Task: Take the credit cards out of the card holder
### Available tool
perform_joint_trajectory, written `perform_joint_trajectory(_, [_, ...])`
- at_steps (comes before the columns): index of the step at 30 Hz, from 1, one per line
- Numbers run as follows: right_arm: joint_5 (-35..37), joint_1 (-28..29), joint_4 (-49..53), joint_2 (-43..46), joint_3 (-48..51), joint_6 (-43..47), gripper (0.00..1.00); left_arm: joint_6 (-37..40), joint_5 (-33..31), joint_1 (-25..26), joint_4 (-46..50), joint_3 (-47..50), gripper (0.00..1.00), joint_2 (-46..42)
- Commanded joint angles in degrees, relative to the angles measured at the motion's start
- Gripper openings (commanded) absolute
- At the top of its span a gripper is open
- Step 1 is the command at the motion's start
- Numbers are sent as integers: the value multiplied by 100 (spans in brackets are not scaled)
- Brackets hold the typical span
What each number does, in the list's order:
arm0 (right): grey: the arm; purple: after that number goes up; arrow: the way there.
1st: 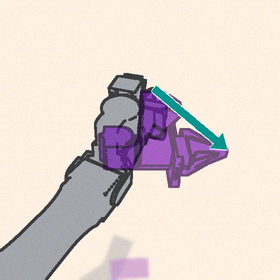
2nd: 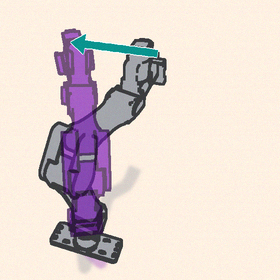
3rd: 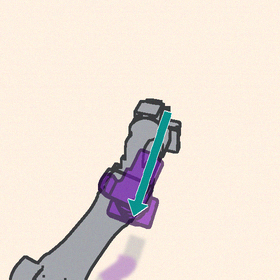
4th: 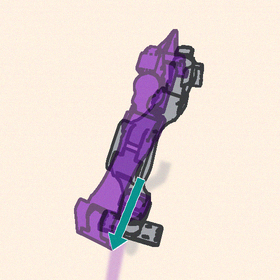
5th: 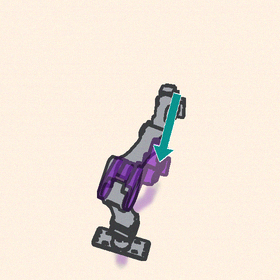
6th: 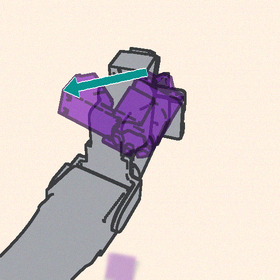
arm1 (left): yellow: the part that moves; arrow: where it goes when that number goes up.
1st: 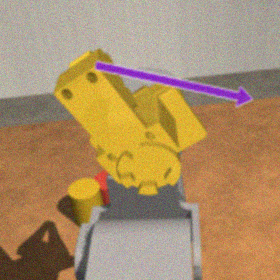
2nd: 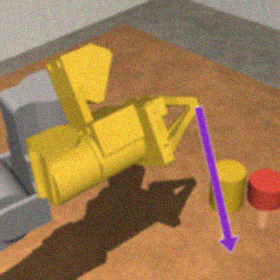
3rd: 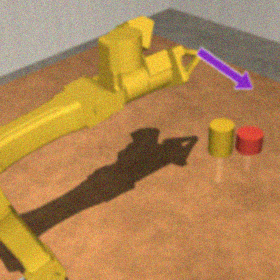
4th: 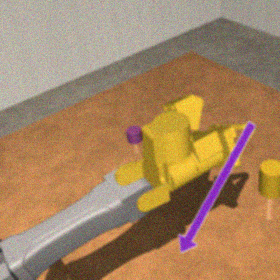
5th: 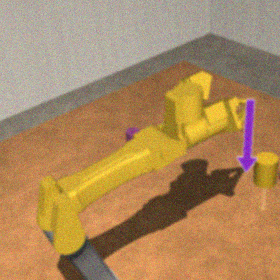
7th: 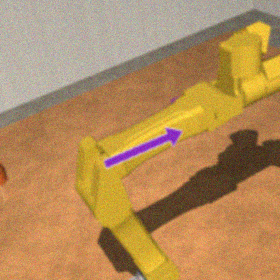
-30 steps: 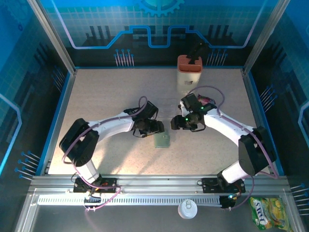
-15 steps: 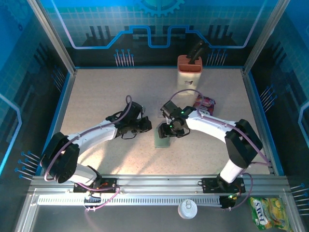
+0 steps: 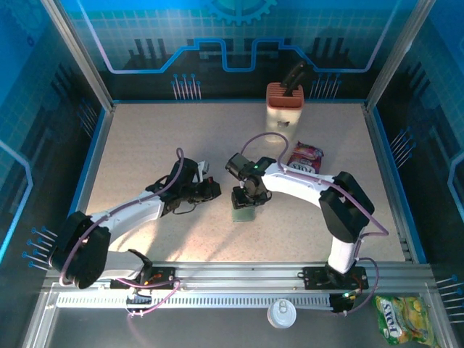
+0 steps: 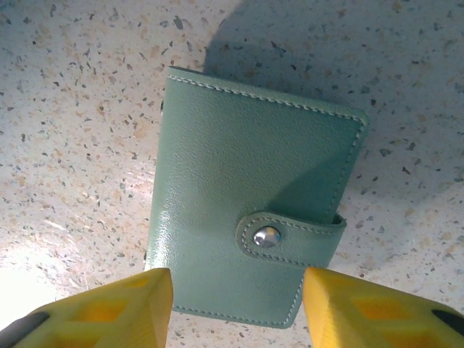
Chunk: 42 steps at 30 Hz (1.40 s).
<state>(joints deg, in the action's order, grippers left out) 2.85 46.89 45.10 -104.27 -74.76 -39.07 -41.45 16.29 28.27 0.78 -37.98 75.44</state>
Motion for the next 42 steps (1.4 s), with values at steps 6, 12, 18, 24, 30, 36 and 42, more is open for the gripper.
perform_joint_trajectory(6, [117,136,366,-477,-441,-85,44,-67,-173,-110,-101,294,0,-131])
perform_joint_trajectory(12, [283,131,593,-566,-622,-75,38,-157,-67,-114,-217,343,0,-13])
perform_joint_trajectory(18, [322,133,615,-641,-635,-82,35,-154,-30,-114,-254,294,0,123])
perform_joint_trajectory(24, [330,109,630,-709,-621,-92,34,-170,96,-112,-281,211,0,278])
perform_joint_trajectory(30, [238,57,575,-790,-542,-66,34,-170,82,-111,-289,207,0,313])
perform_joint_trajectory(36, [-135,-70,221,-774,-262,-109,33,-196,141,-112,-291,171,0,413])
perform_joint_trajectory(42, [-348,-212,-76,-632,36,-134,27,-378,310,-103,-342,123,4,602])
